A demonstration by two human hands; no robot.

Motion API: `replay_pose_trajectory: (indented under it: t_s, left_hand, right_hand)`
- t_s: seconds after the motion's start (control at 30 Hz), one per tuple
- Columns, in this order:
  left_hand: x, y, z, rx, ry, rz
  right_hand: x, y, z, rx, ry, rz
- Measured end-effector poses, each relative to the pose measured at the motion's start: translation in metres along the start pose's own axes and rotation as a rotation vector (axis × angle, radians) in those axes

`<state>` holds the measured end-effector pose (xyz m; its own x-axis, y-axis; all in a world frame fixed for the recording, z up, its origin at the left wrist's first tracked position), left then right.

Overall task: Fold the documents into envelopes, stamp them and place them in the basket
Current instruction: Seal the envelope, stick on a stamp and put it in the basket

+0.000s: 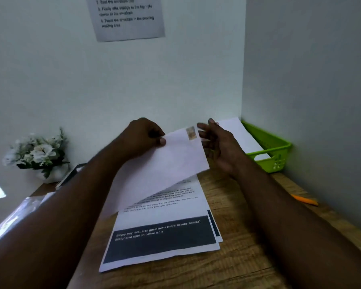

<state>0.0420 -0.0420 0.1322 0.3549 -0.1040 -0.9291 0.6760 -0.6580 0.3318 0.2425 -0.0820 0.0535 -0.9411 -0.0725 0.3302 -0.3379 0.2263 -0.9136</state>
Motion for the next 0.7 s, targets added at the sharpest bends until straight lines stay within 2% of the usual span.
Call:
replay_pose_trajectory:
  t_s: [0.1, 0.2, 0.3, 0.43, 0.6, 0.7]
  left_hand:
    - [-0.028, 0.003, -0.004, 0.033, 0.107, 0.212]
    - [-0.044, 0.002, -0.016, 0.035, 0.293, 0.689]
    - [-0.042, 0.011, -0.04, 0.012, 0.439, 1.088]
    - [-0.027, 0.036, -0.078, 0.046, 0.546, 1.319]
    - [-0.012, 0.065, -0.116, 0.053, 0.663, 1.413]
    - [0.002, 0.084, -0.138, 0.062, 0.677, 1.448]
  right_hand:
    - [-0.012, -0.018, 0.002, -0.161, 0.088, -0.029]
    - [-0.018, -0.028, 0.007, -0.255, 0.099, -0.059]
    - [-0.019, -0.034, 0.008, -0.269, 0.085, -0.041]
    - [-0.025, -0.045, 0.008, -0.301, 0.114, 0.051]
    - [-0.046, -0.065, 0.019, -0.447, 0.352, 0.771]
    - [-0.063, -0.069, 0.025, -0.444, 0.563, 0.977]
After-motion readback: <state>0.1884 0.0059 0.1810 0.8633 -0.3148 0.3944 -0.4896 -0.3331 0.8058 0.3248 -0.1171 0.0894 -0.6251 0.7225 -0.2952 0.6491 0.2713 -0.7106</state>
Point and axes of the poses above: each hand's wrist, its own z-axis away from the middle knuckle, its own x-axis out of the palm, y = z × x, the point moved 5 cm from there along -z, towards the middle knuckle, and after that the axes turned 15 degrees about -y, right-handed, at the moved point
